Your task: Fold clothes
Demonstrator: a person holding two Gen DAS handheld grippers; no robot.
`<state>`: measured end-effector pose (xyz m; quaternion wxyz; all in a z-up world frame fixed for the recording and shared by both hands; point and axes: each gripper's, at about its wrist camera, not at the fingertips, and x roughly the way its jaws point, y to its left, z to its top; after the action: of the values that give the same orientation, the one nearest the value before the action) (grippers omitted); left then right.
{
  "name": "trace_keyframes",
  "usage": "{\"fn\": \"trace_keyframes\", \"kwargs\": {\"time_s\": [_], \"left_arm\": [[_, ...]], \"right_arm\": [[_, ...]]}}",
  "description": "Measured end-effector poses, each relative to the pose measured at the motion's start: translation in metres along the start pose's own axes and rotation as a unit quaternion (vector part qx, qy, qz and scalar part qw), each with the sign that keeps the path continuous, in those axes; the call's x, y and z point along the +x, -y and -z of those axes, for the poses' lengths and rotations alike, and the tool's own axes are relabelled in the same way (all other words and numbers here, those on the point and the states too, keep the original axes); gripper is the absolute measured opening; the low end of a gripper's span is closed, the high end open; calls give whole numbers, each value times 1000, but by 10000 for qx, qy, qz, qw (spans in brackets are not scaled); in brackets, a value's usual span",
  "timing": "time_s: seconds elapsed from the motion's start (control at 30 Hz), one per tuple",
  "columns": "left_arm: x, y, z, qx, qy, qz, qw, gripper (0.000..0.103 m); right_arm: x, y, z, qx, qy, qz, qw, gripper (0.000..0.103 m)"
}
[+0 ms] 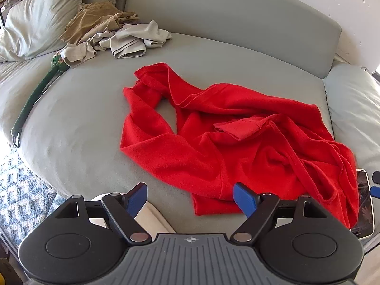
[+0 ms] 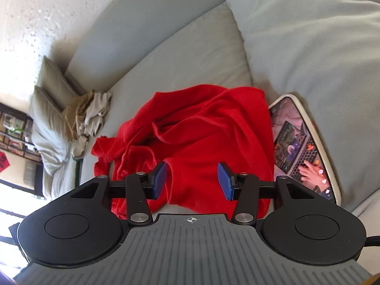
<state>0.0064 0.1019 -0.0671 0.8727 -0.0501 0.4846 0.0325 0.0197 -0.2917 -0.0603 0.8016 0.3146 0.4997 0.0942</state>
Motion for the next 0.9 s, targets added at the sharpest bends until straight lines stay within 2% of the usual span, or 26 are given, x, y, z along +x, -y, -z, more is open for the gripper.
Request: {"fn": "trace_keyframes", "kwargs": {"time_s": [0.17, 0.23, 0.3, 0.37, 0.4, 0.43, 0.47, 0.5, 0.57, 0.6, 0.63, 0.7, 0.77, 0.9], "left_arm": [[11, 1, 1, -142, -161, 55, 9998, 79], [16, -1, 3, -239, -265, 61, 9993, 79], [17, -2, 5, -283, -323, 57, 9991, 79], [17, -5, 6, -338, -328, 77, 9989, 79], [16, -6, 7, -365, -330, 87, 9987, 79], [16, -8, 7, -422, -330, 93, 9985, 79], [16, -12, 7, -501, -330, 92, 9982, 79], [16, -15, 7, -578, -330, 90, 9977, 79], [15, -21, 7, -745, -331, 92, 9966, 79], [16, -23, 7, -801, -339, 93, 9962, 79], [16, -25, 7, -851, -355, 94, 9957, 79], [18, -25, 7, -898, -399, 118, 9951, 79], [20, -23, 7, -928, -439, 174, 9946, 79], [19, -16, 8, -895, -464, 285, 9945, 79]], "right_arm": [[35, -11, 17, 100, -567, -167, 9982, 51], [46, -15, 26, -5, -644, -200, 9977, 51], [58, -32, 33, -630, -613, 156, 9960, 57], [69, -52, 41, -1448, -499, 636, 9862, 66], [75, -61, 45, -1784, -478, 825, 9793, 67], [79, -68, 47, -1953, -516, 880, 9754, 67], [79, -70, 48, -1894, -553, 773, 9773, 67], [78, -66, 47, -1583, -562, 559, 9842, 67], [73, -42, 43, -272, -609, -198, 9976, 75], [73, -25, 43, 488, -641, -639, 9947, 76], [73, -7, 45, 1183, -652, -963, 9861, 77], [77, 23, 54, 2306, -607, -1300, 9624, 77], [82, 39, 63, 2871, -485, -1267, 9482, 79], [96, 52, 75, 3576, -215, -1377, 9234, 79]]}}
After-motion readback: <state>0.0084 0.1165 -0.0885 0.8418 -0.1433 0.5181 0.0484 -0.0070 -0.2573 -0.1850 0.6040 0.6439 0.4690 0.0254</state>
